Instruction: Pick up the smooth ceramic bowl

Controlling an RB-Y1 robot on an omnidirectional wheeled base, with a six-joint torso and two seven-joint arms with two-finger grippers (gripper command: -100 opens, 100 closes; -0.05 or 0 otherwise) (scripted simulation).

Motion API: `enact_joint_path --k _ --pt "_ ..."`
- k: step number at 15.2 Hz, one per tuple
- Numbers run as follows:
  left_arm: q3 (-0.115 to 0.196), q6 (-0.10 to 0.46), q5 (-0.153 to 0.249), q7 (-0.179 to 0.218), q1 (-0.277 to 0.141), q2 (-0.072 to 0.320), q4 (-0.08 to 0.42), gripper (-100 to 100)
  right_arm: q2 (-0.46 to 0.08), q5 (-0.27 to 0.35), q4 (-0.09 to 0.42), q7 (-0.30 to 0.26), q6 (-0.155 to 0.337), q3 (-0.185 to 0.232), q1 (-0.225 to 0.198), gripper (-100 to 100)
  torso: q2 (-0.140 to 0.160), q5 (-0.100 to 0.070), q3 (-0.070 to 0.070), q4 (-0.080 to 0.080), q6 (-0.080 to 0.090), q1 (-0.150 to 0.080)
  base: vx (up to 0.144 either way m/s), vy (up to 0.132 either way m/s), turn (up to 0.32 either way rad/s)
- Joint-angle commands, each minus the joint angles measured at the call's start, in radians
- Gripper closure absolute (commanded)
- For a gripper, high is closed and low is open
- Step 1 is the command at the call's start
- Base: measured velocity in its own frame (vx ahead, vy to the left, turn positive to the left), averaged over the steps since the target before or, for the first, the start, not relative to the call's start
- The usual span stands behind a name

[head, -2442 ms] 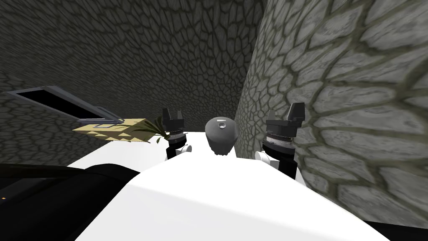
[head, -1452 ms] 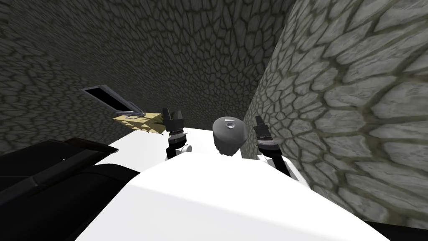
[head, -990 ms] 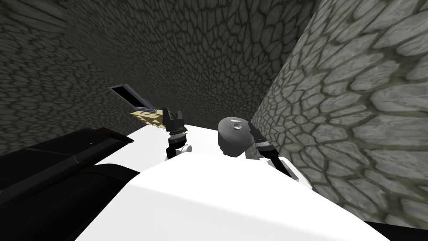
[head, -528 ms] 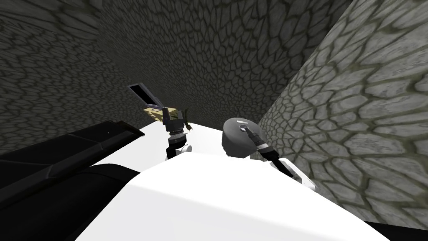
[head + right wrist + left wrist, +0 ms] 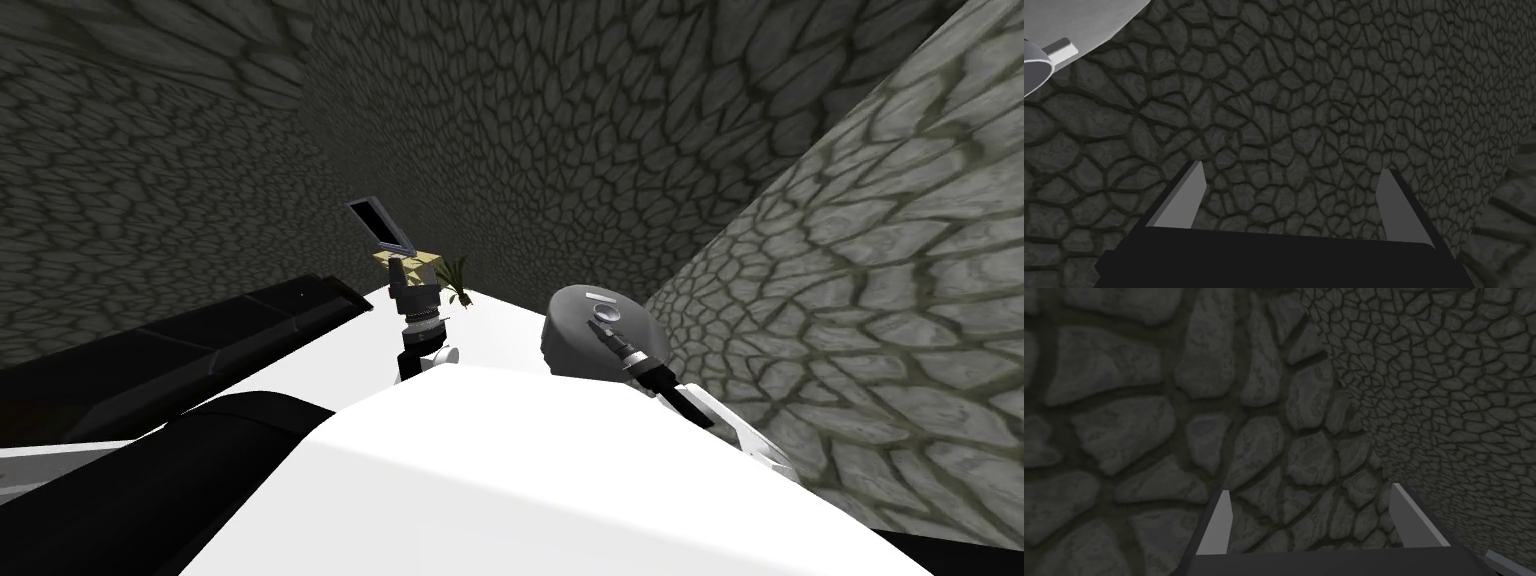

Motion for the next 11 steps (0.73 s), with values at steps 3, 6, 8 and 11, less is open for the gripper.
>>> enact_joint_path --k 3,6,8,11 --pt "0.0 0.0 0.0 0.0 0.0 0.0 0.0 0 -0.062 0.021 0.088 0.015 0.008 0.021 -0.007 -100 0.001 -0.001 0.0 0.0 0.0 -0.002 0.02 0.078 0.16" --pt "0.0 0.0 0.0 0.0 0.0 0.0 0.0 0 -0.103 0.036 0.127 0.024 0.016 0.037 -0.01 -100 0.002 -0.001 0.001 0.0 0.001 -0.006 0.015 0.047 0.069" --pt "0.0 0.0 0.0 0.0 0.0 0.0 0.0 0 -0.139 0.051 0.17 0.034 0.023 0.052 -0.012 -100 0.001 -0.001 0.001 0.0 0.0 -0.004 0.033 0.087 0.273" --pt "0.0 0.0 0.0 0.0 0.0 0.0 0.0 0 -0.181 0.066 0.249 0.043 0.031 0.069 -0.014 -100 -0.001 0.0 0.0 0.0 -0.001 -0.002 0.05 0.097 0.247"
